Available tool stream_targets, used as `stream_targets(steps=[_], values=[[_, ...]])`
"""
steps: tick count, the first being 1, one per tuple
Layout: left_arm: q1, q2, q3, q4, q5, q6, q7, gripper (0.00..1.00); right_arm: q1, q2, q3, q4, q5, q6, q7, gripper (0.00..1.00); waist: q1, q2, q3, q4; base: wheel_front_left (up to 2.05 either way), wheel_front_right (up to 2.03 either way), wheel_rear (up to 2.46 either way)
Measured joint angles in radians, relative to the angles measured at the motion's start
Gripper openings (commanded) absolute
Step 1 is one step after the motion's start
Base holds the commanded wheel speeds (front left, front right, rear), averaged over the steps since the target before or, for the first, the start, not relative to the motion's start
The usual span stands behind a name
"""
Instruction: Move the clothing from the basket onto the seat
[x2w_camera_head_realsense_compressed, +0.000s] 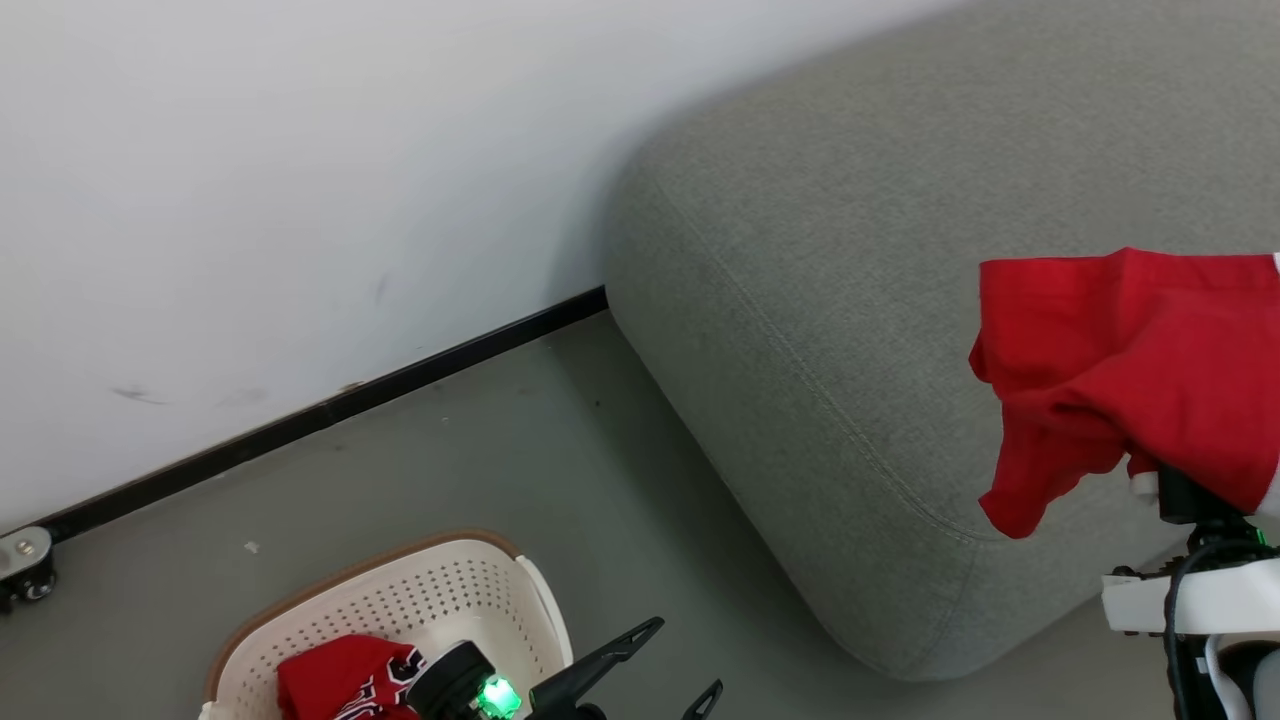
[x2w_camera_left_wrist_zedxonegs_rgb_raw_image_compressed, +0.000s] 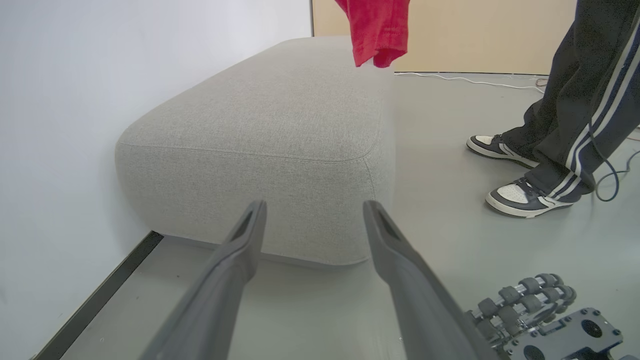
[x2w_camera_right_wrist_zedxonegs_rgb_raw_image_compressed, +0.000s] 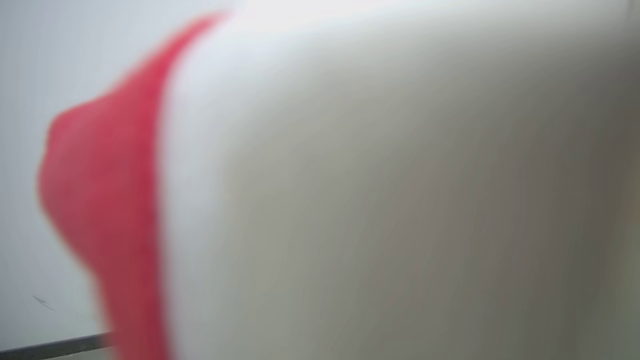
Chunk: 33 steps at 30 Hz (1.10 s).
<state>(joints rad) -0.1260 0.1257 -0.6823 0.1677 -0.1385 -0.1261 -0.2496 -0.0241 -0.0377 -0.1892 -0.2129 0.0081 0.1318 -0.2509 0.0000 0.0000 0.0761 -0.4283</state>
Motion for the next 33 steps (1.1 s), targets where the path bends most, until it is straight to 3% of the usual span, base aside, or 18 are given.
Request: stream_targets(steps=[16, 33], values=[[-0.03, 0.002, -0.025, 0.007, -0.002, 0.0, 0.0, 1.0, 0.021, 0.003, -0.071, -0.01, 0.038, 0.0, 0.0, 0.0, 0.0, 0.0, 0.024, -0.096, 0.0, 0.0, 0.0], [-0.029, 0.041, -0.027, 0.012, 0.0, 0.0, 0.0, 1.0, 0.017, 0.007, -0.145, 0.035, 0.098, 0.0, 0.0, 0.0, 0.0, 0.0, 0.061, -0.128, 0.0, 0.0, 0.0]])
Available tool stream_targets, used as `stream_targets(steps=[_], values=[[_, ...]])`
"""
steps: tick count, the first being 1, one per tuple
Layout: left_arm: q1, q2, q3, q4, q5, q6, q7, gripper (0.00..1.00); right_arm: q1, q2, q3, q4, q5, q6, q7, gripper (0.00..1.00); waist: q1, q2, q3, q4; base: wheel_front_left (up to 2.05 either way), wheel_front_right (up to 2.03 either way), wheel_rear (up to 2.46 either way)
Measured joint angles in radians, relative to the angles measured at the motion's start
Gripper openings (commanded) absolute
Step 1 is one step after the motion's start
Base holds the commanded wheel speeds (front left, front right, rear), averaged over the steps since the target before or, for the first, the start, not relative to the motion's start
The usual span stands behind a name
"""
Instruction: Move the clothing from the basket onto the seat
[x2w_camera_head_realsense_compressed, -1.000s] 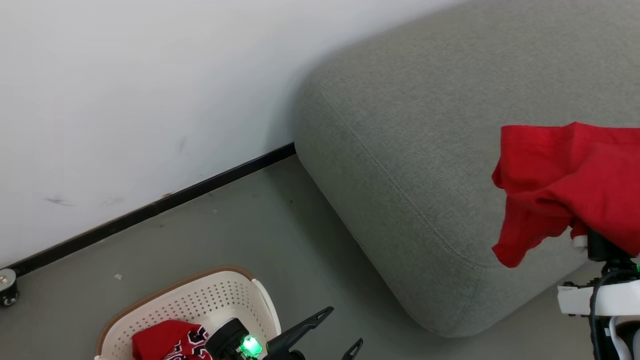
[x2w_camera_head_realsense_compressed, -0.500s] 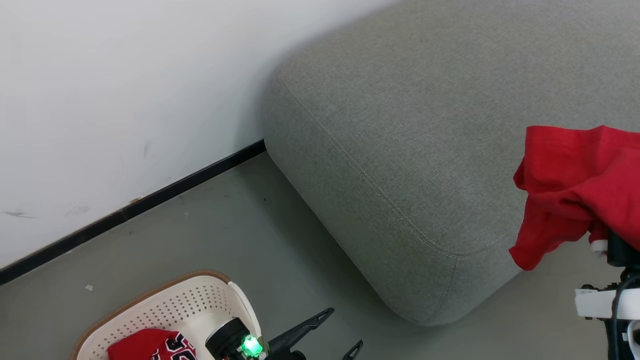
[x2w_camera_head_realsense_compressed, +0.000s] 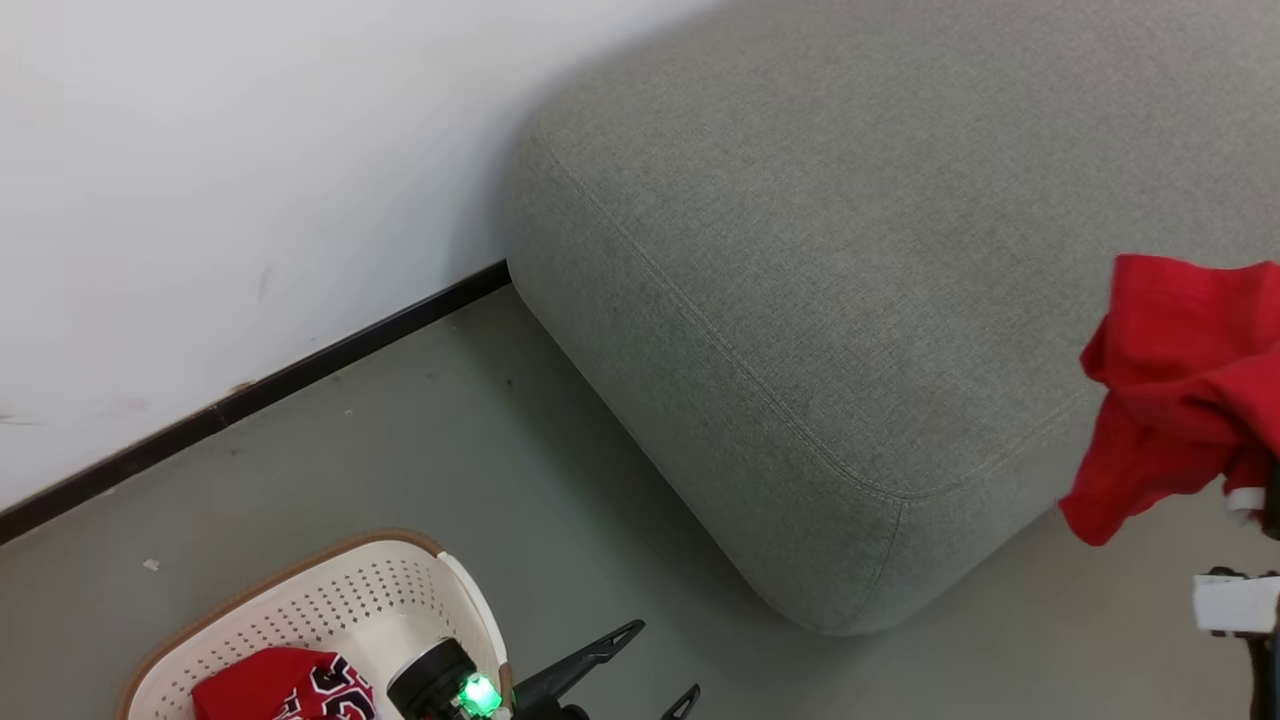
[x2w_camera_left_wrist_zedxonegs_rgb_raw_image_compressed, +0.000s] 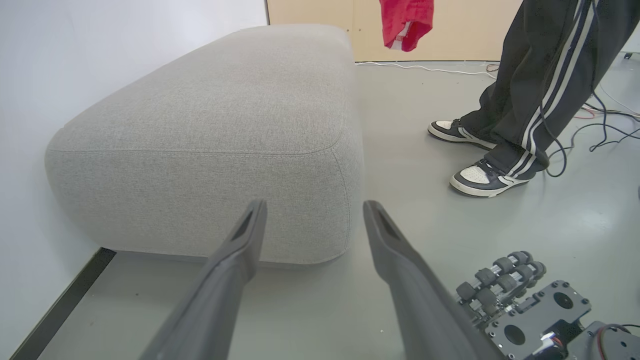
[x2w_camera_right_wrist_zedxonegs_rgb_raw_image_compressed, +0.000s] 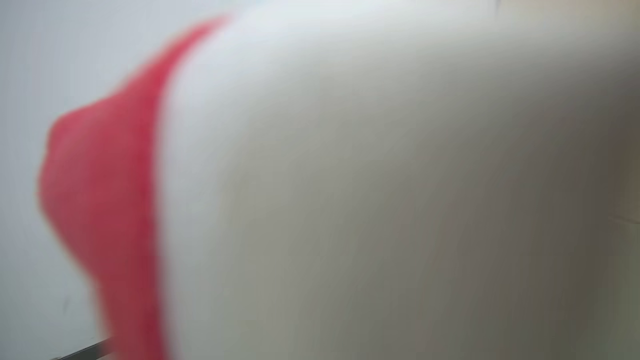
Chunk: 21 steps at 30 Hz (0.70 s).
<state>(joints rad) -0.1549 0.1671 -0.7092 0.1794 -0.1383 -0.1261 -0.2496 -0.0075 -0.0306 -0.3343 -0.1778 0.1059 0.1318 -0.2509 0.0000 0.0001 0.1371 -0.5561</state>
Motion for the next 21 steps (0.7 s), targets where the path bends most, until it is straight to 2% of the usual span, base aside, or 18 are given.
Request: stream_targets(steps=[4, 11, 21], values=[[0.0, 0.019, -0.005, 0.001, 0.003, 0.0, 0.0, 1.0, -0.019, 0.001, -0.035, 0.026, 0.028, 0.0, 0.0, 0.0, 0.0, 0.0, 0.015, -0.002, 0.0, 0.0, 0.0], [0.001, 0.051, -0.009, -0.002, 0.016, 0.0, 0.0, 1.0, -0.098, 0.002, -0.03, 0.059, 0.066, 0.0, 0.0, 0.0, 0.0, 0.0, 0.048, -0.003, 0.0, 0.0, 0.0], [0.002, 0.122, -0.008, -0.025, 0.032, 0.0, 0.0, 1.0, -0.235, 0.002, 0.004, 0.127, 0.031, 0.0, 0.0, 0.0, 0.0, 0.0, 0.112, -0.002, 0.0, 0.0, 0.0]])
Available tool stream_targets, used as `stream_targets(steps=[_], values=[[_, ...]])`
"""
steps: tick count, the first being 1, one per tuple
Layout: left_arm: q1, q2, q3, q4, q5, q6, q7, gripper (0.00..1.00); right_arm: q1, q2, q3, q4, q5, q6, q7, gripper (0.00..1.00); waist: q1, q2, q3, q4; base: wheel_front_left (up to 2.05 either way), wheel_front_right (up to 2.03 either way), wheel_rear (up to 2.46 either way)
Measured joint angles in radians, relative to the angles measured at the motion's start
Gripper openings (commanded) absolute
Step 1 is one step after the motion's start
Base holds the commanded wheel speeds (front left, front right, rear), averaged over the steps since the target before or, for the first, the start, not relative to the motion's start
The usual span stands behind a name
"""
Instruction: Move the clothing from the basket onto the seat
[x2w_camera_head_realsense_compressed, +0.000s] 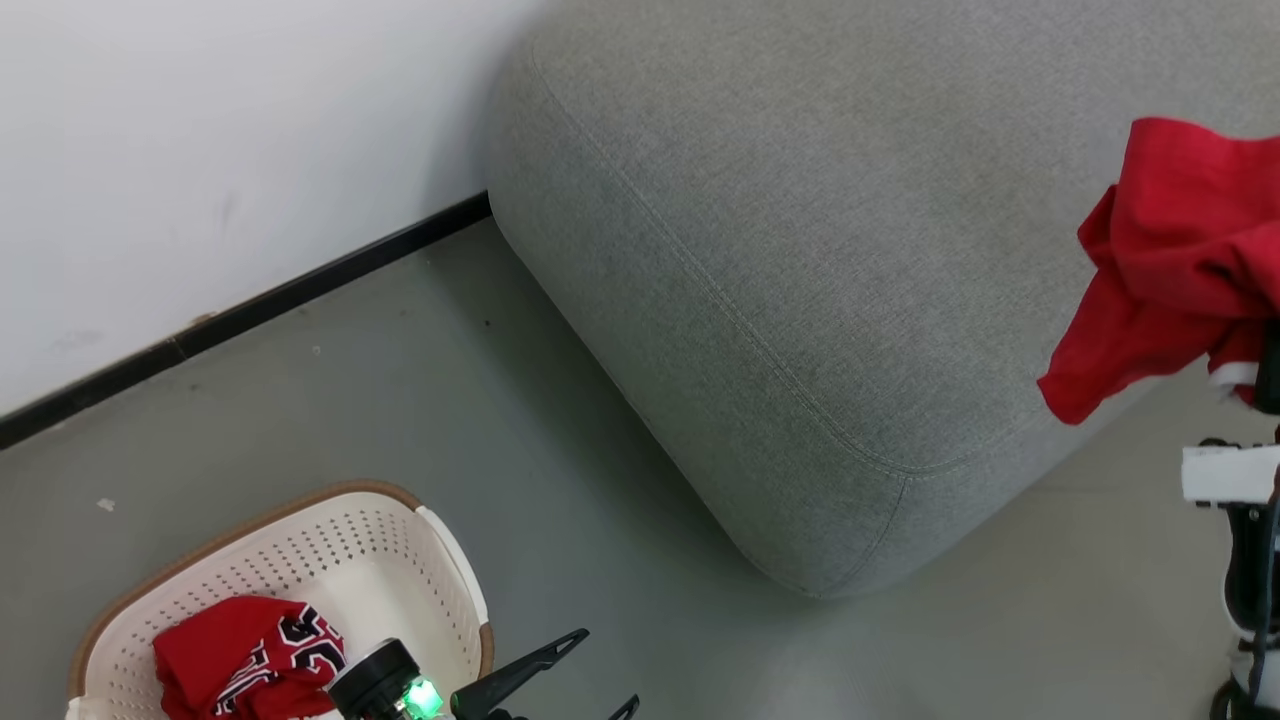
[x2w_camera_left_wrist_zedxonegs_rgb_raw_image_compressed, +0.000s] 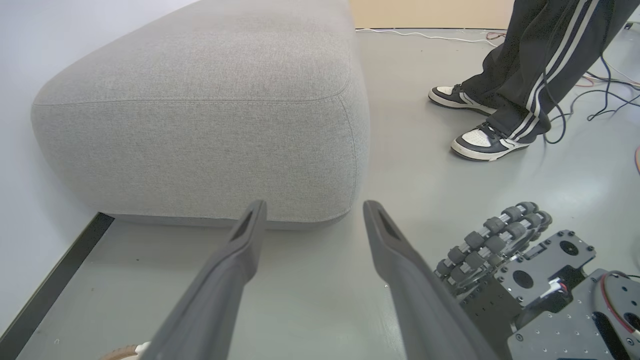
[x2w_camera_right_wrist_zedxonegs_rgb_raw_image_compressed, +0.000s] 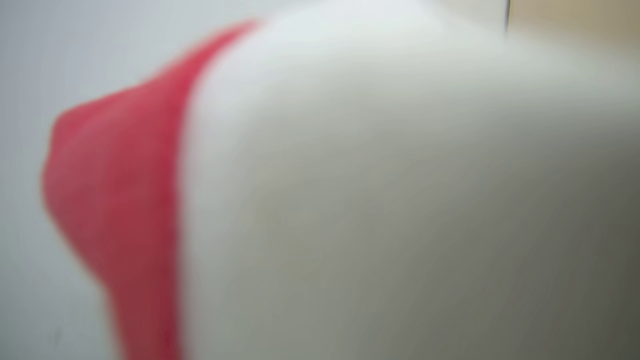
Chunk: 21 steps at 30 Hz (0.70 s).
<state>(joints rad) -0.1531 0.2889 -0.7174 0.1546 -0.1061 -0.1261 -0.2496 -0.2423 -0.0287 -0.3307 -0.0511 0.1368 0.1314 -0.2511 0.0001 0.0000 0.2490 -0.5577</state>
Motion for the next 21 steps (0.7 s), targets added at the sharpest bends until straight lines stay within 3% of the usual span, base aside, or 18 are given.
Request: stream_targets(steps=[21], values=[[-0.001, 0.1, -0.001, -0.054, 0.03, 0.0, 0.0, 1.0, -0.28, -0.002, -0.04, 0.179, -0.038, 0.0, -0.002, 0.0, 0.0, 0.0, 0.139, 0.002, 0.0, 0.0, 0.0]])
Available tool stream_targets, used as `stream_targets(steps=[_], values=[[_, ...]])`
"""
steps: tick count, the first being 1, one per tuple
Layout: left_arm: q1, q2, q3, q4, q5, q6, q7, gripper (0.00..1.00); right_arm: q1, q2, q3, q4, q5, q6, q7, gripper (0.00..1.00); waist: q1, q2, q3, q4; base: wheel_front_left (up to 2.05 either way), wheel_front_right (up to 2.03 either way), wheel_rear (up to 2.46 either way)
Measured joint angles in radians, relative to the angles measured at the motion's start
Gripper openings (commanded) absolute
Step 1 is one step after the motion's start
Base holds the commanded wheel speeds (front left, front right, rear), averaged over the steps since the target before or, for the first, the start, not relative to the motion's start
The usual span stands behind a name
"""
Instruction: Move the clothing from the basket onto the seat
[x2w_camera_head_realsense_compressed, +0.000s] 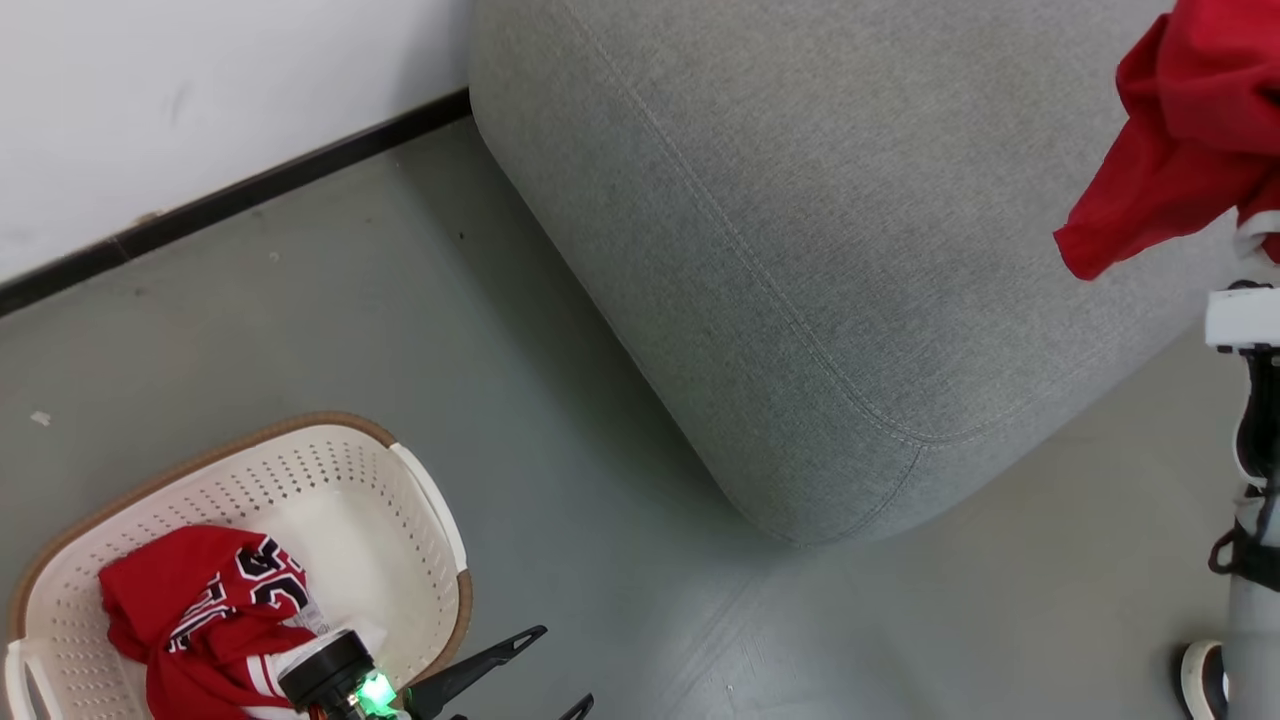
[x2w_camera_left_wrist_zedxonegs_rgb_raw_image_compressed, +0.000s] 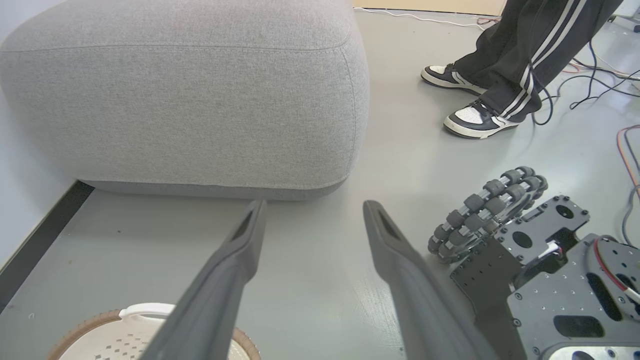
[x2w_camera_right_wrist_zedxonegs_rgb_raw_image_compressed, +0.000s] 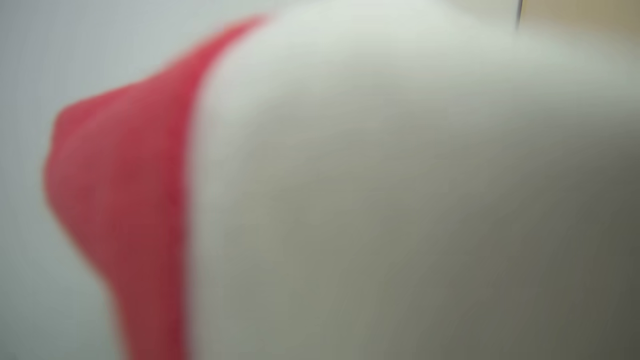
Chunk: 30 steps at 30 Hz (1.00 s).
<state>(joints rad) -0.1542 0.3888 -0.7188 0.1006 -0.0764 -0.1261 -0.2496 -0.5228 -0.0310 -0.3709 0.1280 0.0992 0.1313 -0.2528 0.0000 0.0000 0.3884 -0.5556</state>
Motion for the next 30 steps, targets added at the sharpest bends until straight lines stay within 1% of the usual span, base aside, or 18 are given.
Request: stream_targets(steps=[3, 6, 11, 18, 27, 30], values=[[0.0, 0.011, 0.001, -0.009, 0.0, 0.0, 0.0, 1.0, -0.034, 0.0, 0.006, 0.056, -0.002, 0.0, -0.003, 0.0, 0.0, 0.0, 0.023, 0.001, 0.0, 0.0, 0.0], [0.0, 0.027, 0.004, -0.016, 0.002, 0.0, 0.0, 1.0, -0.073, 0.0, 0.015, 0.124, 0.029, 0.0, -0.003, 0.0, 0.0, 0.0, 0.046, 0.003, 0.0, 0.0, 0.0], [0.0, 0.046, 0.016, -0.031, 0.01, 0.0, 0.0, 1.0, -0.151, 0.0, 0.032, 0.197, 0.013, 0.0, -0.003, 0.0, 0.0001, 0.0, 0.084, 0.008, 0.0, 0.0, 0.0], [0.0, 0.066, 0.033, -0.053, 0.01, 0.0, 0.0, 1.0, -0.29, -0.004, 0.008, 0.272, 0.0, 0.0, -0.003, 0.0, 0.0, 0.0, 0.135, 0.016, 0.0, 0.0, 0.0], [0.0, 0.112, 0.048, -0.086, 0.022, 0.0, 0.0, 1.0, -0.432, -0.015, -0.013, 0.355, -0.023, 0.0, -0.004, 0.0, 0.0, 0.0, 0.201, 0.031, 0.0, 0.0, 0.0], [0.0, 0.123, 0.054, -0.096, 0.026, 0.0, 0.0, 1.0, -0.479, -0.012, -0.041, 0.369, -0.02, 0.0, -0.004, 0.0, 0.0, 0.0, 0.223, 0.037, 0.0, 0.0, 0.0]])
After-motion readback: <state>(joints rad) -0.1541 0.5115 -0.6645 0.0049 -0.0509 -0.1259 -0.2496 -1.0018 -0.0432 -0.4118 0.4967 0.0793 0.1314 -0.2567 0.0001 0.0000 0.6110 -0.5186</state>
